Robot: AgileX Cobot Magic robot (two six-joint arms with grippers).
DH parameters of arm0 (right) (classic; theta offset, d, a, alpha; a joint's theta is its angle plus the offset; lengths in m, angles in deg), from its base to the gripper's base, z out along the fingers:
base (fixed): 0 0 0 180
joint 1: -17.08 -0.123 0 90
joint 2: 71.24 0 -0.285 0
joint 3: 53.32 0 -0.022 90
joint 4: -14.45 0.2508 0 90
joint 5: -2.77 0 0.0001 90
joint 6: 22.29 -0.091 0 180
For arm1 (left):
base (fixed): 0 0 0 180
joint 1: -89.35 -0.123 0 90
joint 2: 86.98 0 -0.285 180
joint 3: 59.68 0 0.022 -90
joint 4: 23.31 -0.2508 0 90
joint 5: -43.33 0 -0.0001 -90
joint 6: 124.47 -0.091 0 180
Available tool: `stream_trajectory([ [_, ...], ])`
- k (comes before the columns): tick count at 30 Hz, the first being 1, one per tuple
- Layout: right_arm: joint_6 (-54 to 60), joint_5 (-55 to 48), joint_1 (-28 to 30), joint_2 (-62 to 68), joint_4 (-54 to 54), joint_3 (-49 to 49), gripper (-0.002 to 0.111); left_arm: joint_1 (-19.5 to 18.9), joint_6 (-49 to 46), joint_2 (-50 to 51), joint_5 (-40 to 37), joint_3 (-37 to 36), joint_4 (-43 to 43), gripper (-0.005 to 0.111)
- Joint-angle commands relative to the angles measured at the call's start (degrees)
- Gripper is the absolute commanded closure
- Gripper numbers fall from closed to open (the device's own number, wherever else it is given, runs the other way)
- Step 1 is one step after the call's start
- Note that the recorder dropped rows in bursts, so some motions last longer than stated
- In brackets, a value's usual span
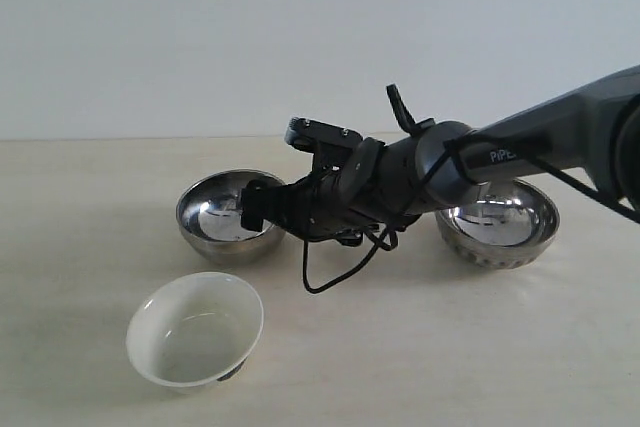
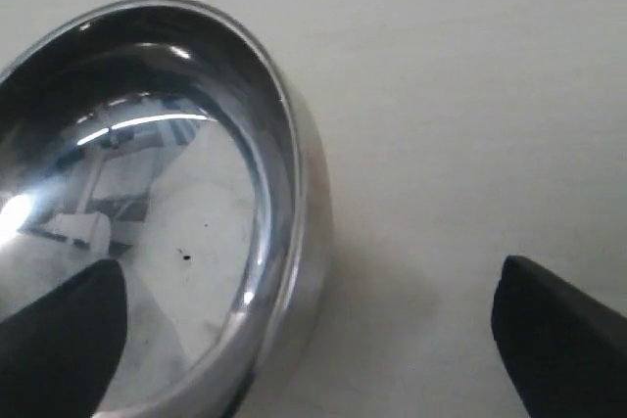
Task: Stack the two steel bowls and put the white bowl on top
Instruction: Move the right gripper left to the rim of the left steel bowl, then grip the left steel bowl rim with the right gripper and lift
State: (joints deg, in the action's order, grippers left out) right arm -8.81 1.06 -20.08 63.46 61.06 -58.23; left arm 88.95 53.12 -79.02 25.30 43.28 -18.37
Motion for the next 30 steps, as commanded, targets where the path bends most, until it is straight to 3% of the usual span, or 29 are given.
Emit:
stream_trajectory([
  [1, -1.52, 1.24, -0.14, 0.56, -0.21, -0.31, 0.039, 0.29, 0.27, -0.18, 0.41, -0.17, 0.0, 0.103],
  [2, -1.53, 1.35, -0.14, 0.56, -0.21, -0.31, 0.055, 0.29, 0.27, -0.18, 0.41, -0.17, 0.0, 0.103],
  [3, -1.53, 1.71, -0.14, 0.56, -0.21, -0.31, 0.064, 0.29, 0.27, -0.18, 0.41, -0.17, 0.0, 0.103],
  [5, -2.5, 1.35, -0.14, 0.56, -0.21, -0.31, 0.097, 0.29, 0.27, -0.18, 0.41, -0.17, 0.0, 0.103],
  [7, -3.02, 1.71, -0.14, 0.56, -0.21, -0.31, 0.108, 0.29, 0.27, -0.18, 0.41, -0.17, 0.0, 0.103],
  [14, -4.58, 3.69, -0.14, -2.32, -0.21, -0.31, 0.108, 0.29, 0.27, -0.18, 0.41, -0.17, 0.0, 0.103],
  [22, 0.68, -4.58, 0.06, -13.86, -1.14, -0.31, 0.108, 0.29, 0.27, -0.18, 0.41, -0.17, 0.0, 0.103],
  [30, -1.63, -12.38, 1.56, -20.88, -6.43, 0.98, 0.108, 0.29, 0.27, -0.18, 0.41, -0.17, 0.0, 0.103],
])
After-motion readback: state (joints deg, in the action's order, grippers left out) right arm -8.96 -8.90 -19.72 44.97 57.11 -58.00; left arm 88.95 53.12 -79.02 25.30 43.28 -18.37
